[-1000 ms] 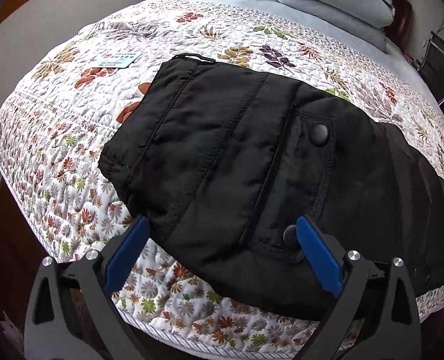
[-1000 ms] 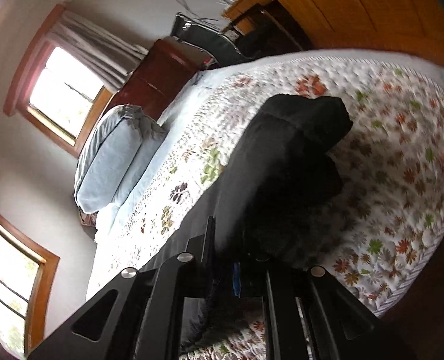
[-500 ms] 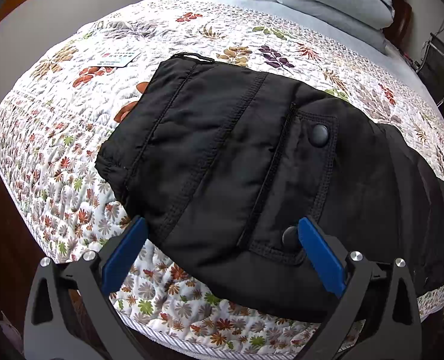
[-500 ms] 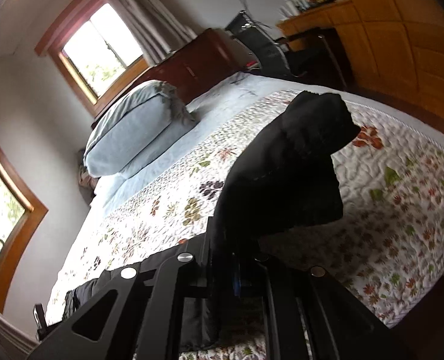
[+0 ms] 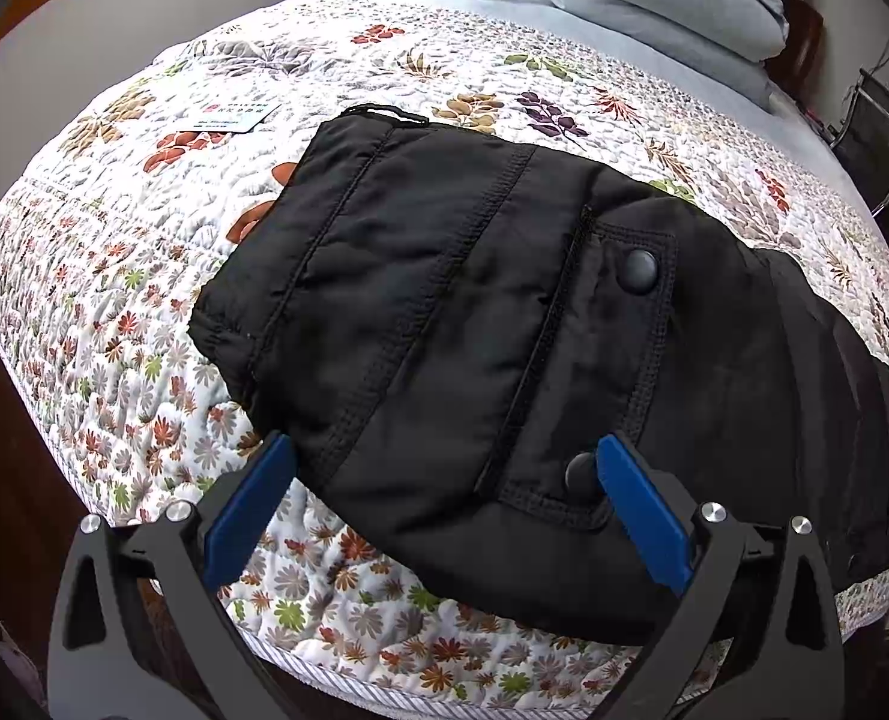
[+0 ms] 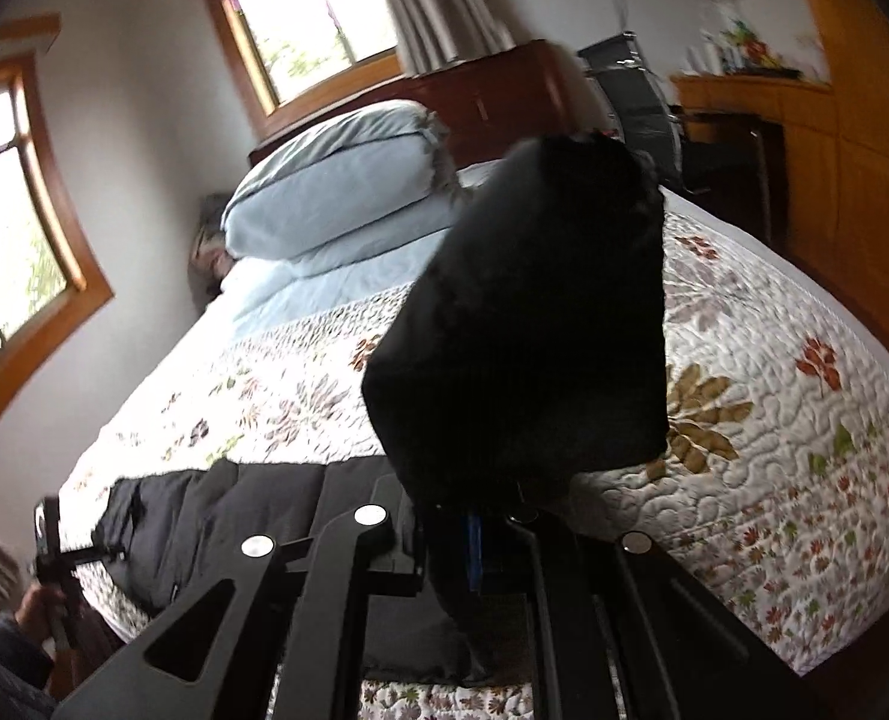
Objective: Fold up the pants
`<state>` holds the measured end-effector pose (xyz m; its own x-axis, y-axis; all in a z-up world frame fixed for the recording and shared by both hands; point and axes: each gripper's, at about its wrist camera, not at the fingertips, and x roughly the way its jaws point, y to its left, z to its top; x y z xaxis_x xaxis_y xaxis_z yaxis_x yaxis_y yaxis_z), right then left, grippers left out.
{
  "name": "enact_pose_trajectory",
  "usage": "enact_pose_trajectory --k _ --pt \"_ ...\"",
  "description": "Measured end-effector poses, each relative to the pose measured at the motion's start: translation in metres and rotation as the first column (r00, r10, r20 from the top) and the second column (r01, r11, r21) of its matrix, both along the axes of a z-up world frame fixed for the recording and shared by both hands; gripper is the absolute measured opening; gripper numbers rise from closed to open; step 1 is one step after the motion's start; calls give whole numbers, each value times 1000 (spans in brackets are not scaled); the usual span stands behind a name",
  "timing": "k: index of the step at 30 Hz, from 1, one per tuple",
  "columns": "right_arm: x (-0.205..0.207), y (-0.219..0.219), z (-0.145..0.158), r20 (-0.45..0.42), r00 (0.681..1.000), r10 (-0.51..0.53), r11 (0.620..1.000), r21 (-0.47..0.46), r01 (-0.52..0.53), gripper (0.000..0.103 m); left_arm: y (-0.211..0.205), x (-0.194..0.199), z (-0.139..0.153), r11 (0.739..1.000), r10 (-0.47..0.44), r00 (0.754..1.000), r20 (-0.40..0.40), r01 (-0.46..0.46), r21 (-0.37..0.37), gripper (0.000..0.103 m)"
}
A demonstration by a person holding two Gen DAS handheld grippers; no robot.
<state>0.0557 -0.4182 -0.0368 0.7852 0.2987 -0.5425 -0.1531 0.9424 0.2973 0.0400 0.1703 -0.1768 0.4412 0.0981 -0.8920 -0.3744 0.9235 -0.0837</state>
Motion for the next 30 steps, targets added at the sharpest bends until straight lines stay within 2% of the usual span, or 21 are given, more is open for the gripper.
enact_pose_trajectory --k 7,23,30 --pt "2 45 -3 -26 995 93 985 -142 -96 10 -1 -1 0 1000 1 1000 2 -1 2 100" --pt "13 102 -48 -143 962 233 952 -169 -256 10 -2 -1 0 1000 5 1000 1 -5 0 100" --pt "10 123 -69 -210 940 270 925 -212 -314 10 -2 -1 0 1000 5 1000 1 -5 0 100"
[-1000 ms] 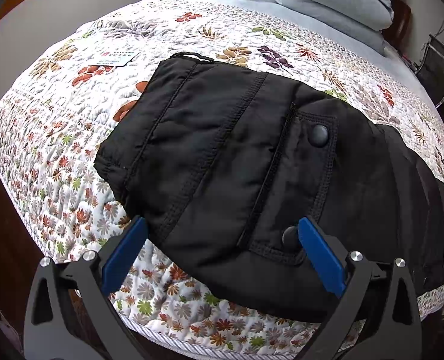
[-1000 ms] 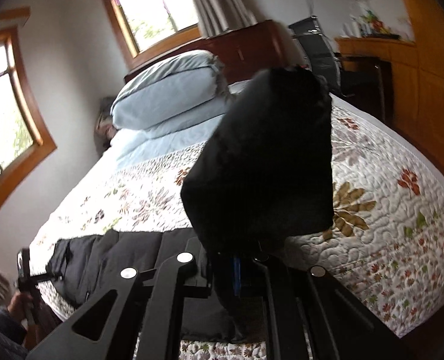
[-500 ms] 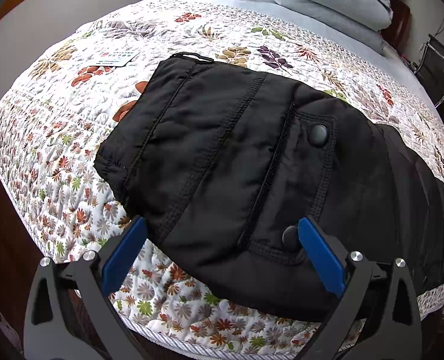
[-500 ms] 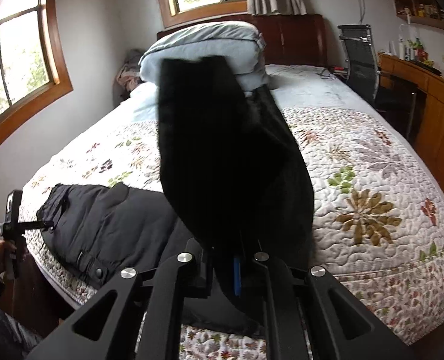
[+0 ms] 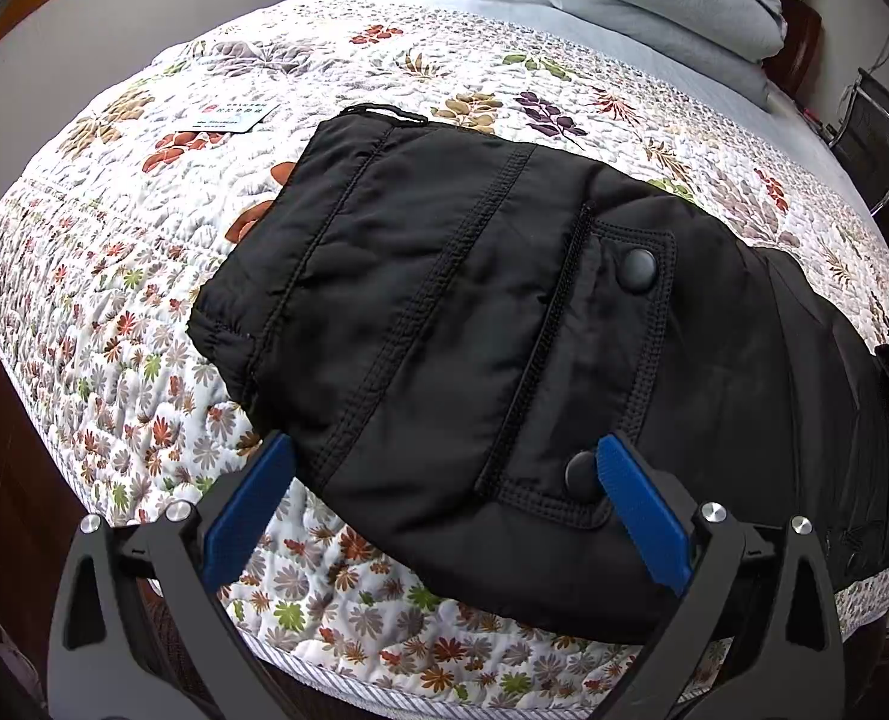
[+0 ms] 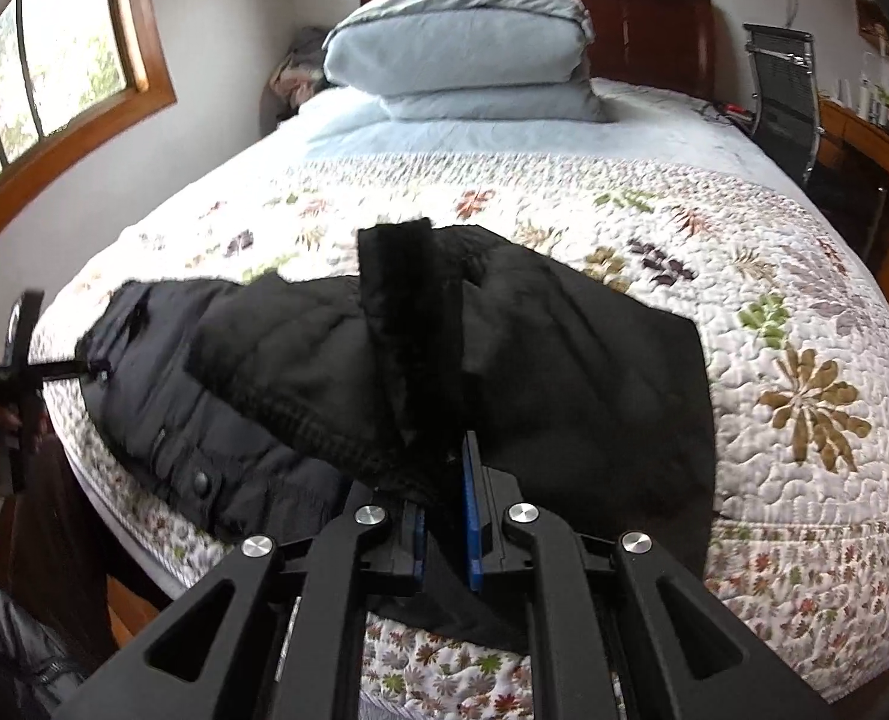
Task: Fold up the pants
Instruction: 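Lower the leg fold onto the pants and open the right gripper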
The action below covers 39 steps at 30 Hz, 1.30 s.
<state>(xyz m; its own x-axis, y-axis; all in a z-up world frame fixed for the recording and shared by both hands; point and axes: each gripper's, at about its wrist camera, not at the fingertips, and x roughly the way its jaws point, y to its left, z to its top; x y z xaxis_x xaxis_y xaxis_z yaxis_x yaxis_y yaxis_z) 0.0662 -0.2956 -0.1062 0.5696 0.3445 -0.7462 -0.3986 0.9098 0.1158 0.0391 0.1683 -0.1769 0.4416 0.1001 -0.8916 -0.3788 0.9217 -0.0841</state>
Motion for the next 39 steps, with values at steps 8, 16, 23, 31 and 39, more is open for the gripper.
enact_pose_trajectory --k 8,16,23,31,39 --pt "-6 12 -22 -41 998 36 998 -52 -38 10 0 -1 0 1000 3 1000 1 -3 -4 100" --pt "-14 26 -45 -59 996 68 988 -131 -75 11 0 0 -1 1000 8 1000 0 -8 -6 100" --pt "-17 32 -52 -58 996 61 986 -149 -70 12 1 0 -1 1000 14 1000 -3 -14 -13 100" --pt "-21 46 -61 -43 995 89 970 -225 -97 23 0 -1 -1 1000 21 1000 -3 -21 -16 100" --pt "-26 45 -55 -63 993 96 974 -198 -106 40 0 -1 -1 1000 22 1000 -5 -22 -21 100"
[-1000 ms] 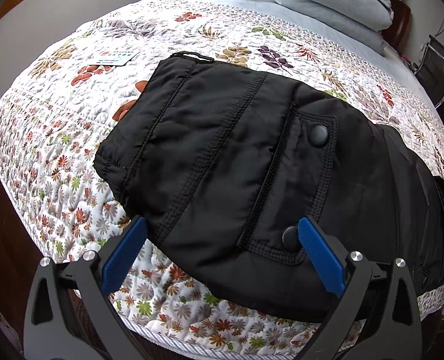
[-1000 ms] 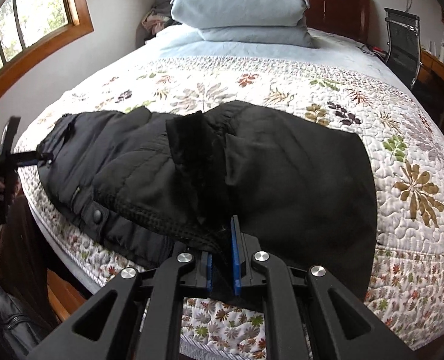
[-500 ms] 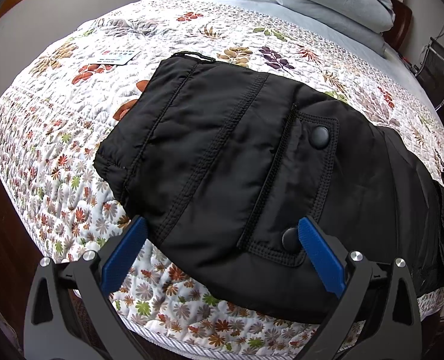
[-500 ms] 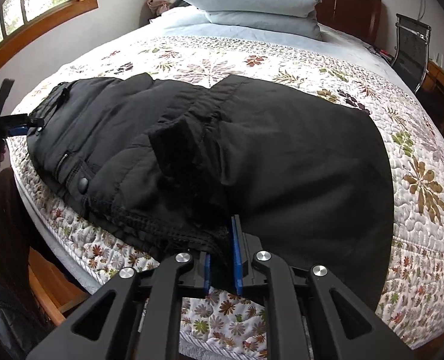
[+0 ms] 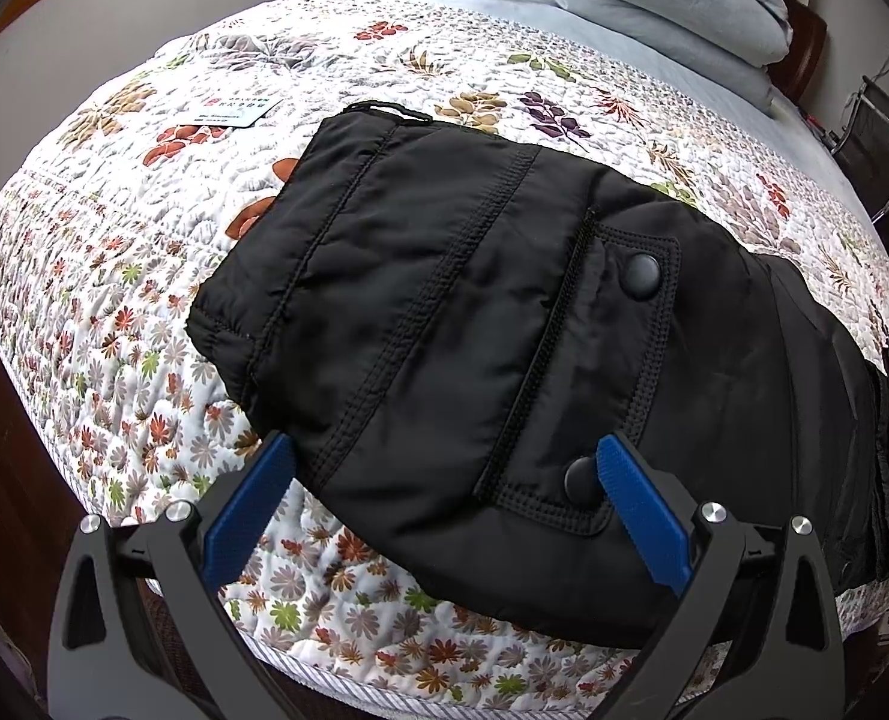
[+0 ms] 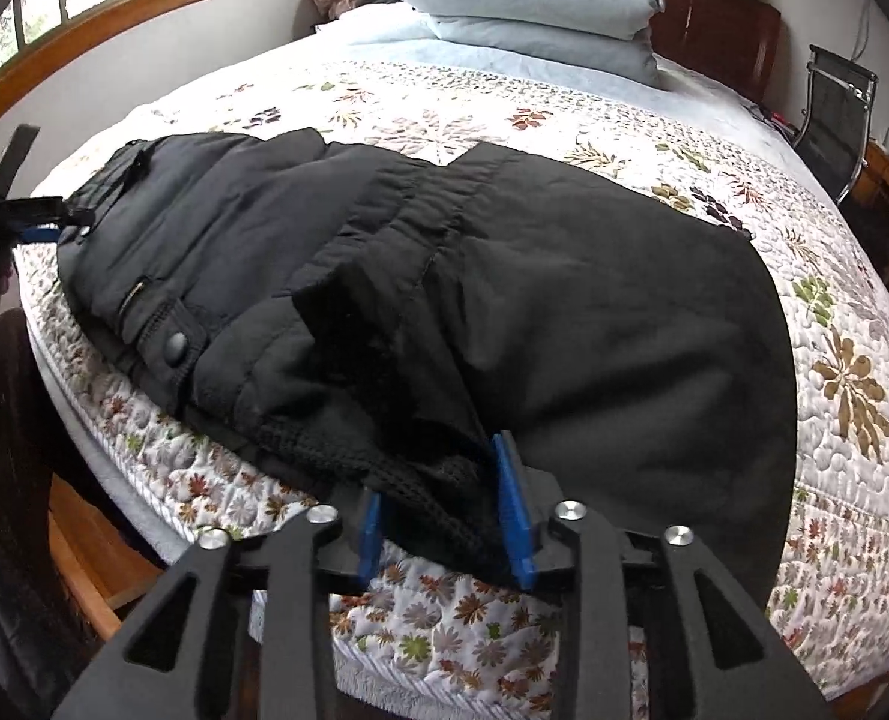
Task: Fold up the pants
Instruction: 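Lower the leg fold onto the pants and open the right gripper, then move the open left gripper to the waistband edge of the folded pants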
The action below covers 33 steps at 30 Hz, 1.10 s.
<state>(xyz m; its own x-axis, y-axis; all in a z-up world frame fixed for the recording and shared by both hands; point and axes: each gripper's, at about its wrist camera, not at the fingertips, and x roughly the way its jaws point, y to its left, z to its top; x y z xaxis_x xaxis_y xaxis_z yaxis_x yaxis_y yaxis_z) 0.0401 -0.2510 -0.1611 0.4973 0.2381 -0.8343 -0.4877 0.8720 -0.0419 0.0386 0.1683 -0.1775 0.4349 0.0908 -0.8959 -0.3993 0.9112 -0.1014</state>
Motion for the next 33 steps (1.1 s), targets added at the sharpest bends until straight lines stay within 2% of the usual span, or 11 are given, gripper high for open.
enact_pose_trajectory --k 1,2,4,8,12,15,17,20,24,29,33 --pt "-1 1 0 -4 1000 4 1000 -8 -5 46 0 0 0 1000 1 1000 1 -1 -1 100" --pt "-3 3 0 -7 1000 12 1000 -22 -12 62 0 0 0 1000 2 1000 2 -2 -2 100" --pt "-11 10 2 -4 999 52 998 -39 -52 85 0 -1 1 1000 2 1000 3 -2 -5 100" --pt "-26 20 16 17 994 113 993 22 -113 82 2 -2 2 1000 7 1000 5 -6 -20 100" --pt "-18 5 37 8 998 66 977 203 -66 76 8 -9 11 996 30 999 29 -28 -83 100" --pt "-1 -19 48 -22 1000 -13 932 362 21 62 17 -21 20 988 68 996 65 -58 -141 100" --pt "12 -30 48 -55 997 -56 907 415 74 47 26 -31 26 983 104 991 88 -89 -162 100" --pt "21 -32 43 -74 996 -57 902 423 83 46 40 -45 32 973 161 982 98 -141 -184 100" --pt "16 -16 42 -73 997 30 911 413 3 47 55 -62 33 959 209 974 86 -186 -216 100" --pt "8 11 29 -45 997 58 959 279 -43 49 64 -66 29 958 215 975 62 -198 -209 100" --pt "10 18 18 -49 997 62 973 224 -50 30 63 -65 23 957 203 978 40 -189 -219 100"
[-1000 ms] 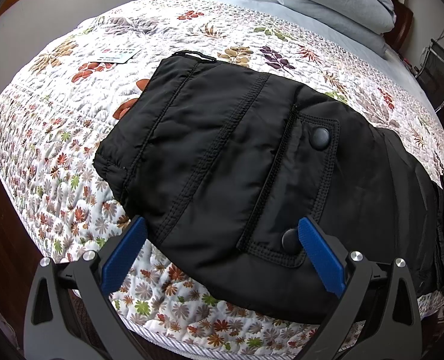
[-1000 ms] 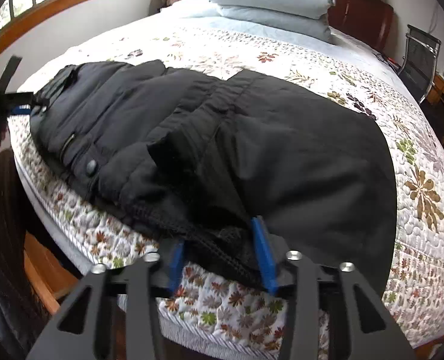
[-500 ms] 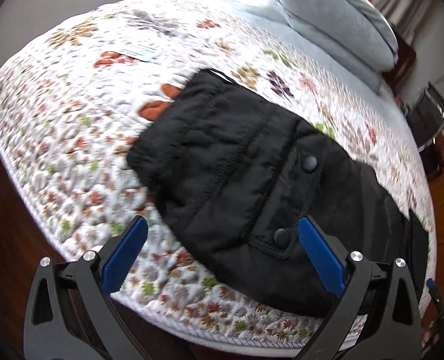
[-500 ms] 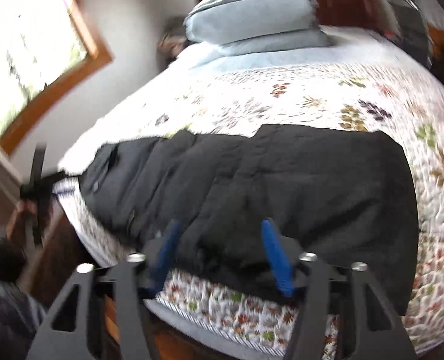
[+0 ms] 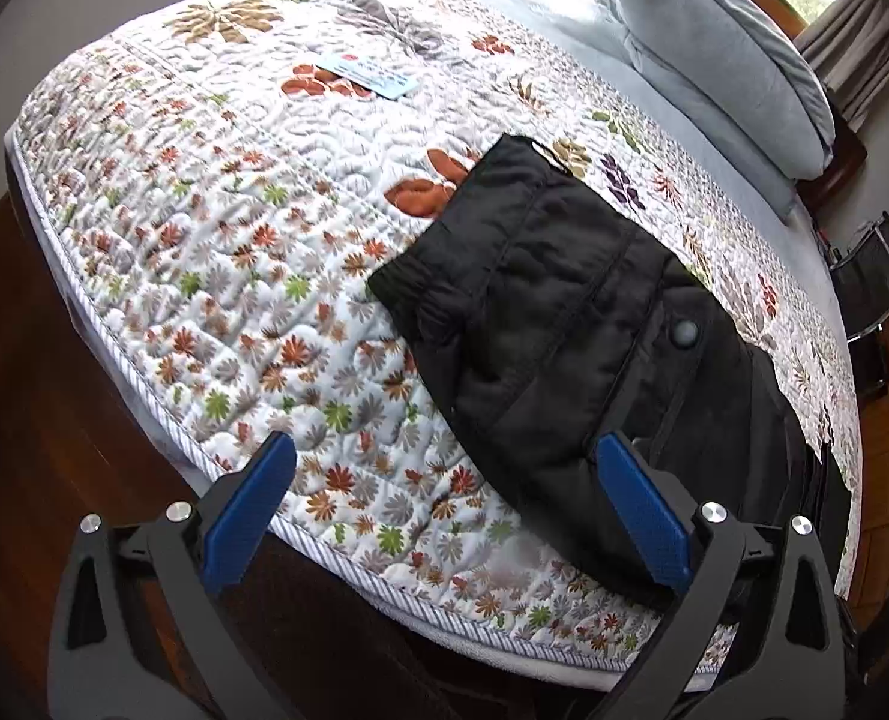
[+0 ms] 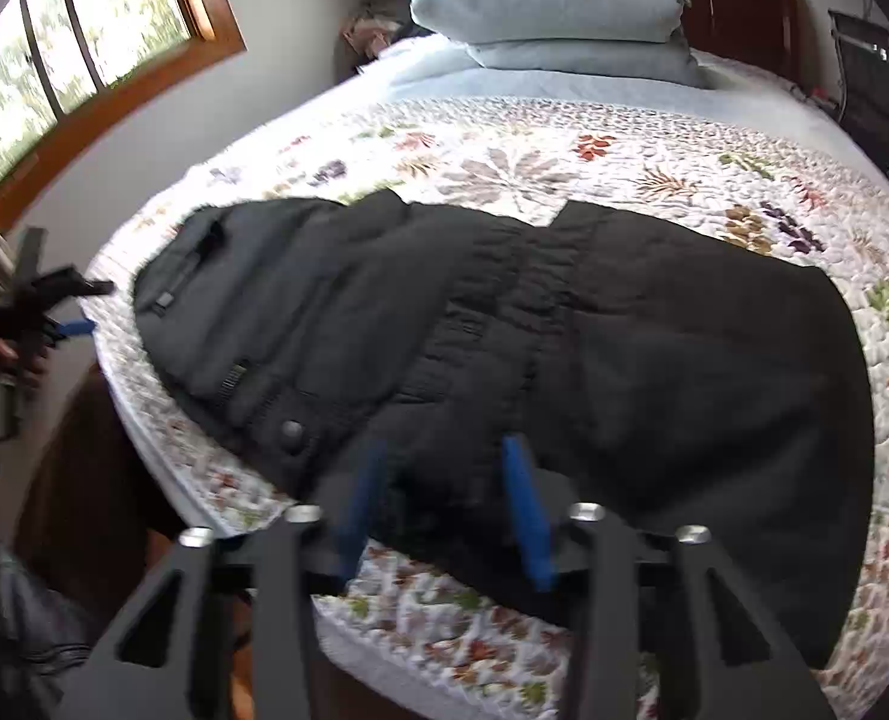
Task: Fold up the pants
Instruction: 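Move the open left gripper to the waistband edge of the folded pants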
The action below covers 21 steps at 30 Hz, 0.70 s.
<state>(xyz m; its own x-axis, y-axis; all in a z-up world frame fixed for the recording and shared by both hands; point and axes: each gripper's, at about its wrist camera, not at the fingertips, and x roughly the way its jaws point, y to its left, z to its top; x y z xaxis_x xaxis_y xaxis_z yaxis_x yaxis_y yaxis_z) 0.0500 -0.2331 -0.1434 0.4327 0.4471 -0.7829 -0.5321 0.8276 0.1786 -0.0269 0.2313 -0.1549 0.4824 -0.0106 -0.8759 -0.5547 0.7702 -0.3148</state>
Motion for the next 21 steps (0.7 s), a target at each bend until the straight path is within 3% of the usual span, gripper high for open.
enact_pose_trajectory --k 2,4,10,13,17,21 --pt "1 0 0 -2 1000 7 1000 13 -7 15 -2 0 -3 1000 -6 1000 -4 6 -7 100" --pt "0 2 3 10 1000 17 1000 5 -17 12 -3 1 -5 1000 -8 1000 -7 8 -17 100" --pt "-6 5 8 19 998 57 998 12 -57 12 -5 7 -13 998 -3 1000 5 3 -66 100" --pt "-3 7 -4 -13 998 62 998 -2 -62 12 0 9 -19 991 33 999 20 -30 -127 100" --pt "-4 3 -3 -32 998 48 997 58 -46 30 7 9 -24 972 78 996 51 -65 -224 100" --pt "-7 -12 17 1 1000 12 993 115 -12 33 17 6 -33 936 149 986 69 -118 -333 100"
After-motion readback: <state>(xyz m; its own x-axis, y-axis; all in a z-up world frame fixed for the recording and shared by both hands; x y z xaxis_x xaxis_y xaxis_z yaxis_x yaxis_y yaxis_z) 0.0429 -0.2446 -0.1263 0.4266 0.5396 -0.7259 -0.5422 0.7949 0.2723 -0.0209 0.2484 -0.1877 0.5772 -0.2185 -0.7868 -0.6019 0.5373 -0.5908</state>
